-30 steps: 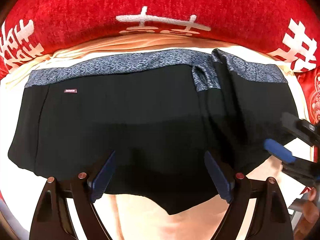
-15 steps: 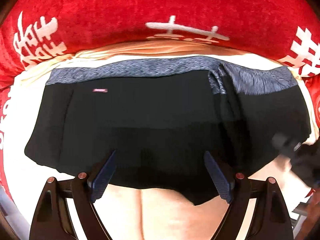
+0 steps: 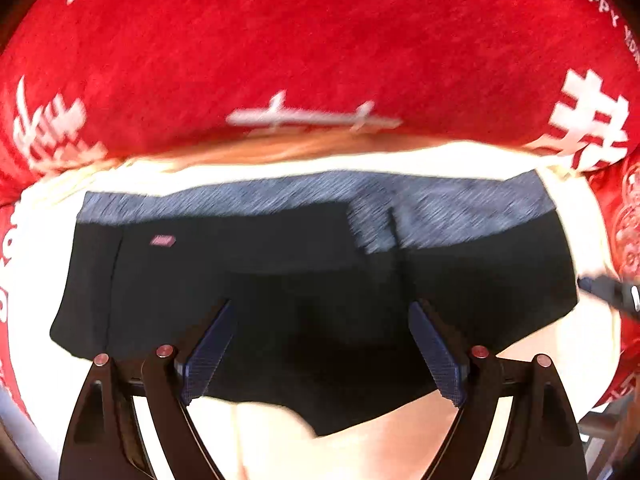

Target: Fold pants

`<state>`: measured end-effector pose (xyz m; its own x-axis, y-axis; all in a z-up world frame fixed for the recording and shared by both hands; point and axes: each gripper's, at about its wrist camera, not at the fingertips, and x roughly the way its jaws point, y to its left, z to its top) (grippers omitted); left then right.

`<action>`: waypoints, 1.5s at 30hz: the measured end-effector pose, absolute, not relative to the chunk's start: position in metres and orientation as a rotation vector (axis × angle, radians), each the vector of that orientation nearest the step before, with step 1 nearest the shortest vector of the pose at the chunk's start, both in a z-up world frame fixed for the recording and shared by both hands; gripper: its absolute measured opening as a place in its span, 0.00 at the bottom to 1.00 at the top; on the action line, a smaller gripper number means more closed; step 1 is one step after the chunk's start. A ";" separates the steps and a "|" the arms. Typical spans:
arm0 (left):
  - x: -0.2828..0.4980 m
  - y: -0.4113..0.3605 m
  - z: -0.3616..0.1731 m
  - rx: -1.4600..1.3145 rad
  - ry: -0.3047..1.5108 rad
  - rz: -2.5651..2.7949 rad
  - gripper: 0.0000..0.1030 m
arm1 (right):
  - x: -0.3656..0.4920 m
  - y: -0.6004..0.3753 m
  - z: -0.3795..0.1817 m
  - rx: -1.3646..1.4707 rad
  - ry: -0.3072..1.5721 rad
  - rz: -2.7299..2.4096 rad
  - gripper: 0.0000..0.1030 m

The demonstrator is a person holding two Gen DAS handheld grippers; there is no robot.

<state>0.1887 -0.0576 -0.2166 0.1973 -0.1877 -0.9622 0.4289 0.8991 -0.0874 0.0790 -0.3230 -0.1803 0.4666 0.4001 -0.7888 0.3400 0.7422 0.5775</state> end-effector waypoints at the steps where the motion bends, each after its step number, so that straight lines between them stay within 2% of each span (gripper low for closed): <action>1: 0.190 -0.067 -0.214 0.209 1.302 -0.444 0.86 | 0.081 -0.344 -0.177 0.751 1.090 -0.029 0.53; 2: 0.191 -0.078 -0.212 0.196 1.292 -0.455 0.86 | 0.081 -0.360 -0.177 0.741 1.075 -0.092 0.56; 4: 0.189 -0.094 -0.211 0.186 1.284 -0.469 0.86 | 0.086 -0.399 -0.189 0.769 1.064 -0.200 0.56; 9: 0.185 -0.134 -0.245 0.207 1.334 -0.497 0.86 | 0.105 -0.437 -0.242 0.914 1.116 -0.160 0.55; 10: 0.183 -0.137 -0.252 0.219 1.342 -0.493 0.86 | 0.108 -0.438 -0.254 0.947 1.130 -0.128 0.54; 12: 0.179 -0.139 -0.265 0.256 1.363 -0.462 0.86 | 0.111 -0.440 -0.268 0.979 1.155 -0.123 0.43; 14: 0.179 -0.133 -0.276 0.254 1.390 -0.433 0.86 | 0.106 -0.443 -0.268 1.029 1.150 -0.124 0.36; 15: 0.180 -0.129 -0.281 0.239 1.406 -0.425 0.90 | 0.103 -0.443 -0.265 1.040 1.144 -0.117 0.33; 16: 0.181 -0.126 -0.285 0.228 1.413 -0.421 0.95 | 0.099 -0.443 -0.261 1.020 1.149 -0.113 0.32; 20: 0.181 -0.134 -0.285 0.289 1.395 -0.392 0.96 | 0.104 -0.434 -0.265 0.887 1.215 -0.181 0.30; 25: 0.181 -0.134 -0.280 0.296 1.409 -0.388 0.96 | 0.094 -0.432 -0.265 0.912 1.212 -0.215 0.38; 30: 0.178 -0.123 -0.270 0.297 1.415 -0.370 0.96 | 0.071 -0.417 -0.249 0.785 1.262 -0.221 0.51; 33: 0.169 -0.117 -0.263 0.312 1.413 -0.362 0.96 | 0.059 -0.411 -0.239 0.719 1.279 -0.218 0.54; 35: 0.165 -0.113 -0.257 0.307 1.414 -0.348 0.96 | 0.048 -0.406 -0.233 0.691 1.293 -0.210 0.61; 45: 0.130 -0.082 -0.232 0.256 1.439 -0.276 0.96 | 0.031 -0.373 -0.219 0.621 1.366 -0.136 0.71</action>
